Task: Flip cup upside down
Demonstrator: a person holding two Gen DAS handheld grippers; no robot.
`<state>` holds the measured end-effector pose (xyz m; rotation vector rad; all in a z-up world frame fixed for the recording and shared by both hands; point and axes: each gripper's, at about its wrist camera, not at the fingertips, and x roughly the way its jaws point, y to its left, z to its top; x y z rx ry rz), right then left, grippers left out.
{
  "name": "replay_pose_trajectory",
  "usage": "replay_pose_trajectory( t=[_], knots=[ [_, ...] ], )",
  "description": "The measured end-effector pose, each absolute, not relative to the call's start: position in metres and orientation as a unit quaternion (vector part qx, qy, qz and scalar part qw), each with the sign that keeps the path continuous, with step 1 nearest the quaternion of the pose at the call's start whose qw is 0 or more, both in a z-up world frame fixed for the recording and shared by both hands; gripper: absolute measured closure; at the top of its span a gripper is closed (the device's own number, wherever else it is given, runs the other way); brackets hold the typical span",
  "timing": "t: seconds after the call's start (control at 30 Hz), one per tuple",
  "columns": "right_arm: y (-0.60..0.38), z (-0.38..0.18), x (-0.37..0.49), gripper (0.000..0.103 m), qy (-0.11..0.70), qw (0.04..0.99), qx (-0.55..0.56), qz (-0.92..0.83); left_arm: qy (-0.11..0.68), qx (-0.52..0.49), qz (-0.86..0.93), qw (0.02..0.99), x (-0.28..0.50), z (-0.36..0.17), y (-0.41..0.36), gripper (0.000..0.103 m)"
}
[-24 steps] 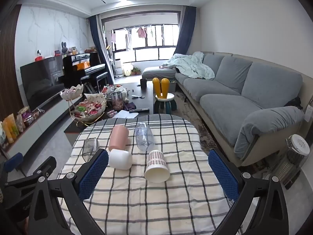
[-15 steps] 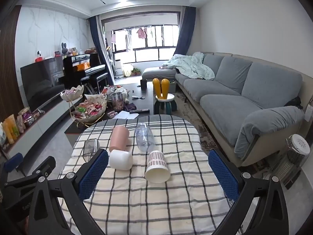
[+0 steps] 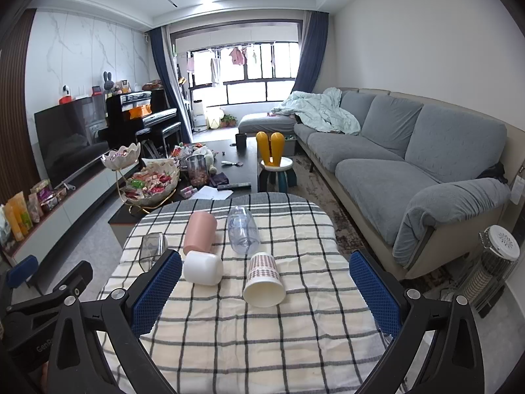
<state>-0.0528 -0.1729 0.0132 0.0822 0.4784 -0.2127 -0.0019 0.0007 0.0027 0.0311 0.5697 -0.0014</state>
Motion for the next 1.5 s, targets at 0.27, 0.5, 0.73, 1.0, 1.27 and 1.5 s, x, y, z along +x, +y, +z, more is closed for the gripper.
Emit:
replay_pose_trajectory(
  t=[0.27,0.5,0.73,1.0,1.27,1.5],
  knots=[
    [-0.1730,0.0134,-0.0529,0.001,0.237,0.965,0.041,-0.105,0.281,0.015,-0.001,0.959,-0.0013,0.0039,0.0011,0.000],
    [-0.1729,0.0136,-0.0531,0.001,0.236,0.965,0.041,-0.105,0.280,0.015,-0.001,0.960,-0.0036,0.0050,0.0016,0.000],
    [-0.1729,0.0139,-0.0534,0.001,0.236,0.965,0.041,-0.105,0.279,0.016,-0.001,0.960,-0.0036,0.0054,0.0020,0.000],
    [-0.1726,0.0176,-0.0538,0.001,0.236,0.965,0.040,-0.106,0.281,0.016,-0.002,0.960,-0.0044,0.0067,0.0014,0.000],
    [-0.1722,0.0177,-0.0549,0.001,0.236,0.965,0.039,-0.106,0.280,0.016,-0.002,0.960,-0.0054,0.0085,0.0002,0.000],
    [-0.1726,0.0167,-0.0541,0.001,0.236,0.965,0.040,-0.105,0.280,0.015,-0.002,0.960,-0.0053,0.0091,0.0000,0.000]
  ],
)
